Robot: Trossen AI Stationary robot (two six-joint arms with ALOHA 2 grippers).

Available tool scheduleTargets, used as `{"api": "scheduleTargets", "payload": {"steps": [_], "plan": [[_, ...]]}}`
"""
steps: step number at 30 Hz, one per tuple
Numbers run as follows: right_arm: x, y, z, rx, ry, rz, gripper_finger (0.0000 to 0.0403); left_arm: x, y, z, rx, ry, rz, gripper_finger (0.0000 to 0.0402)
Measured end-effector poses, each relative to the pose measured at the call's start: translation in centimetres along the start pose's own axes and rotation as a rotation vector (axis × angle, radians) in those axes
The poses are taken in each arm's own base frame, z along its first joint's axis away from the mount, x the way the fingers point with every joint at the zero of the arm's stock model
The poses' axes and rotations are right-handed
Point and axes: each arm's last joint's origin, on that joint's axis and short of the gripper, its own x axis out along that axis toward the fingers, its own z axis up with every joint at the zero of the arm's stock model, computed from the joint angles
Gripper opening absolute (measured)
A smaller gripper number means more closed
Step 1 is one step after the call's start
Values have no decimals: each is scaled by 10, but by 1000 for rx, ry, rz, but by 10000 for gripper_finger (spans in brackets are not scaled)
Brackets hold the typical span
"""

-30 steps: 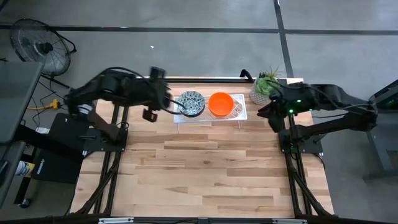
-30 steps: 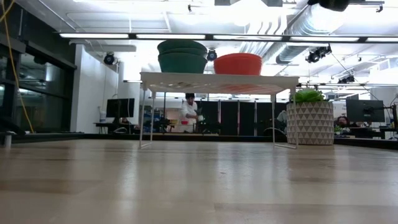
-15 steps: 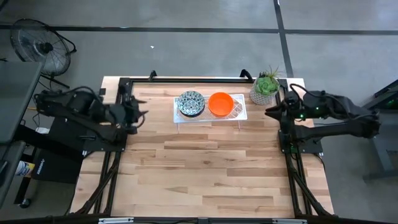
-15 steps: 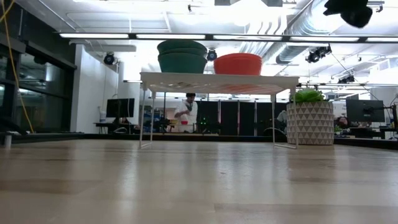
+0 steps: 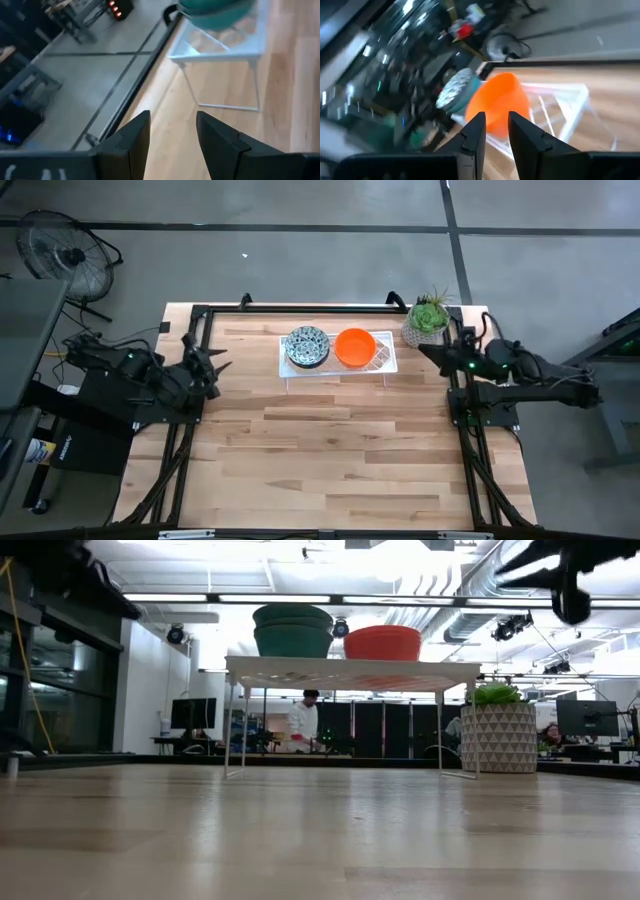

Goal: Pick & Place Mini bowls
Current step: Return to Home Position

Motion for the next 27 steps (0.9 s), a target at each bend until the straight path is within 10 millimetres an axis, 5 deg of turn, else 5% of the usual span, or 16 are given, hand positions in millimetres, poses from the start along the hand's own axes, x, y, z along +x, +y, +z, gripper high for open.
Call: {"api": "scheduleTargets", "payload": {"steps": [4, 14, 21, 27], "plan": [[12, -13, -17, 220, -11, -70, 71, 11, -11, -20, 67, -75, -37, 156], [38, -6, -38, -165, -304, 378, 71, 17, -25, -50, 100, -379, -308, 156], [55, -22, -65, -207, -259, 326, 71, 15, -27, -54, 136, -487, -423, 156], [61, -21, -70, -252, -248, 344, 71, 11, -27, -47, 118, -582, -492, 156]]}}
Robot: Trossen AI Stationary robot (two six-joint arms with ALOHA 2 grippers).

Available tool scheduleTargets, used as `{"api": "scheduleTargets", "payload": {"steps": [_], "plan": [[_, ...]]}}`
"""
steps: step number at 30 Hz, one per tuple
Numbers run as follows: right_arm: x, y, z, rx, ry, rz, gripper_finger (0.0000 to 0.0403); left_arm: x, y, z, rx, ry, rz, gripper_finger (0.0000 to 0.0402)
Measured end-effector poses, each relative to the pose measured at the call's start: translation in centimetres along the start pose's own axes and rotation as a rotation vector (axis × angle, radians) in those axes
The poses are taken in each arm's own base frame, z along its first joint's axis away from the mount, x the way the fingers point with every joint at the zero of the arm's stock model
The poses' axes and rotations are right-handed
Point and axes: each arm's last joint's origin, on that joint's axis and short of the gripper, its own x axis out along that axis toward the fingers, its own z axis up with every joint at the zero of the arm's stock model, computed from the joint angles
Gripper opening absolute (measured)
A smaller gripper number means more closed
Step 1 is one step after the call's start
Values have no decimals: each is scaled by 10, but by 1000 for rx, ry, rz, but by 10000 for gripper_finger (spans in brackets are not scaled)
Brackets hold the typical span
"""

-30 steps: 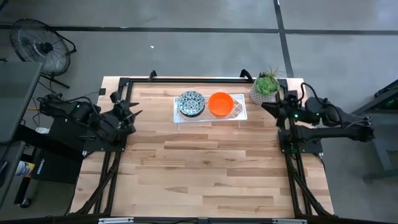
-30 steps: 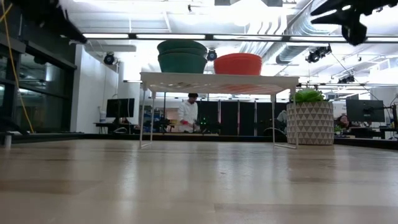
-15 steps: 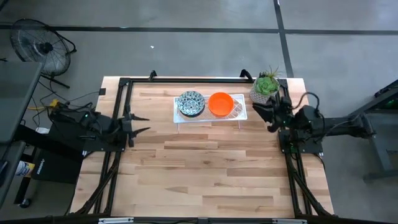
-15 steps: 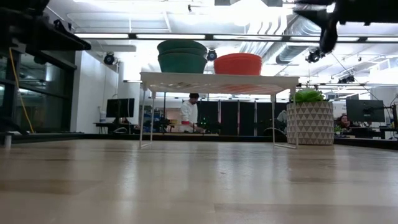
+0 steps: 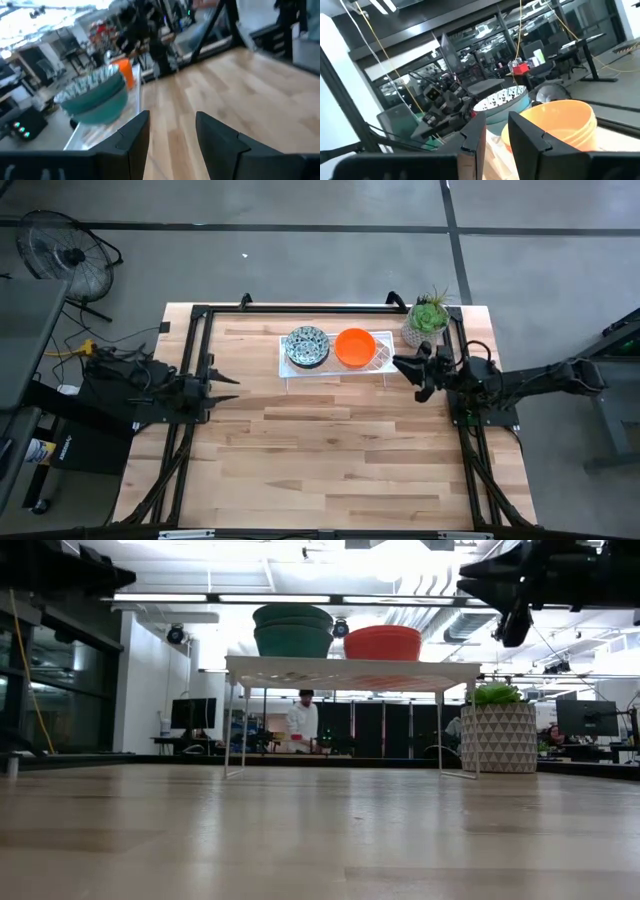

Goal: Pick & Place Mini bowls
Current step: Return to Home Position

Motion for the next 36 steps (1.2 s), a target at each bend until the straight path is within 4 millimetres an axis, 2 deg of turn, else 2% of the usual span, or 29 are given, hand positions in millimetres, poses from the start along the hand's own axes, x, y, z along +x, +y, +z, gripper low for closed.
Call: {"api": "scheduleTargets", "payload": {"steps": [3, 7, 9, 15, 21, 26, 36], "plan": [[1, -1, 1, -26, -4, 5, 71, 6, -5, -5, -33, -59, -8, 156], [1, -1, 2, -50, 10, 78, 71, 22, -21, -29, -97, -109, -11, 156], [1, -2, 2, -57, 18, 81, 71, 26, -25, -41, -126, -87, 43, 156], [2, -5, 2, -99, 18, 81, 71, 27, -25, -43, -123, -98, 87, 156], [-7, -10, -11, -78, 14, 168, 71, 27, -24, -43, -136, -96, 122, 156], [-15, -17, -25, -74, 30, 136, 71, 27, -22, -45, -112, -59, 212, 156], [-16, -24, -40, -101, 177, 57, 71, 27, -22, -46, -4, -39, 208, 156]]}}
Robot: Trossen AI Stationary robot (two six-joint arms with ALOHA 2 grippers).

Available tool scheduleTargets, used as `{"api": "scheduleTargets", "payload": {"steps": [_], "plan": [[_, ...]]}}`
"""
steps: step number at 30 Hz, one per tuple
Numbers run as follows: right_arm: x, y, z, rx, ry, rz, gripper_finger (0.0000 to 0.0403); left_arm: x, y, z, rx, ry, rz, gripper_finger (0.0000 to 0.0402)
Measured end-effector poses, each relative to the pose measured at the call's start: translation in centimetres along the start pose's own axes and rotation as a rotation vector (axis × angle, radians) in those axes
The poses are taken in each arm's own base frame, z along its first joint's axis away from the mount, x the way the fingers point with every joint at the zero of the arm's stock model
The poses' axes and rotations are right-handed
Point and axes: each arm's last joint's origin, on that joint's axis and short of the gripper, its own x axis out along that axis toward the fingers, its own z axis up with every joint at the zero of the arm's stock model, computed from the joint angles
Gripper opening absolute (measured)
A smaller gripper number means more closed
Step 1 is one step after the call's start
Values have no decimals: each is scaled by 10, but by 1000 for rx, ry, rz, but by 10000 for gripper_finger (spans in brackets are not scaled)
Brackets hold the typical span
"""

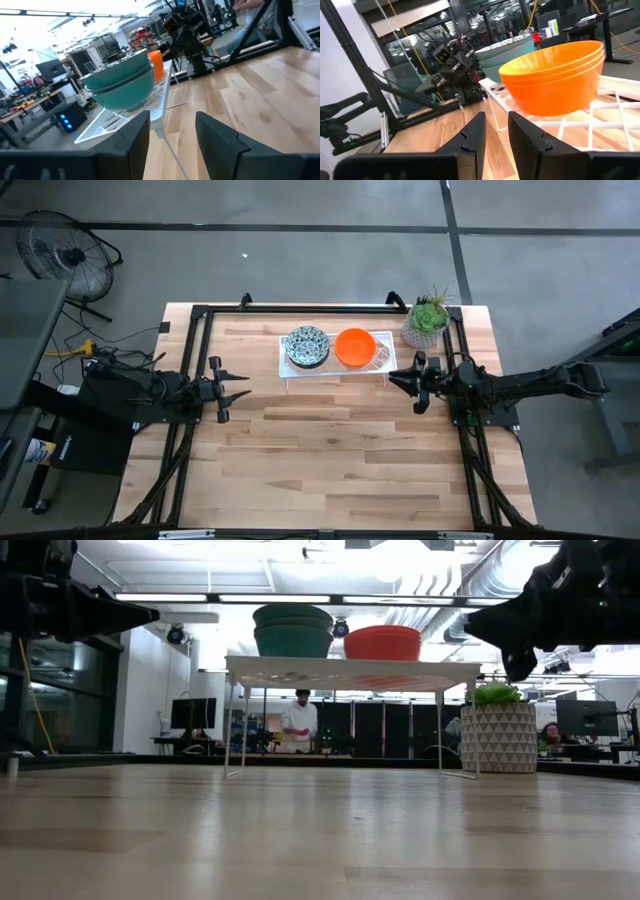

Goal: Pick & Place Mini bowls
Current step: Return to Home Position

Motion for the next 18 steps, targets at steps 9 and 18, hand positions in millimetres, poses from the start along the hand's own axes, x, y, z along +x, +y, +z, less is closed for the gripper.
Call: {"api": "scheduleTargets", "payload": {"steps": [9, 18], "plan": [[0, 0, -1, 0, 7, 6, 71, 0, 0, 0, 11, 4, 3, 156], [0, 0, -1, 0, 8, 5, 71, 0, 0, -1, 11, 4, 2, 156]]}}
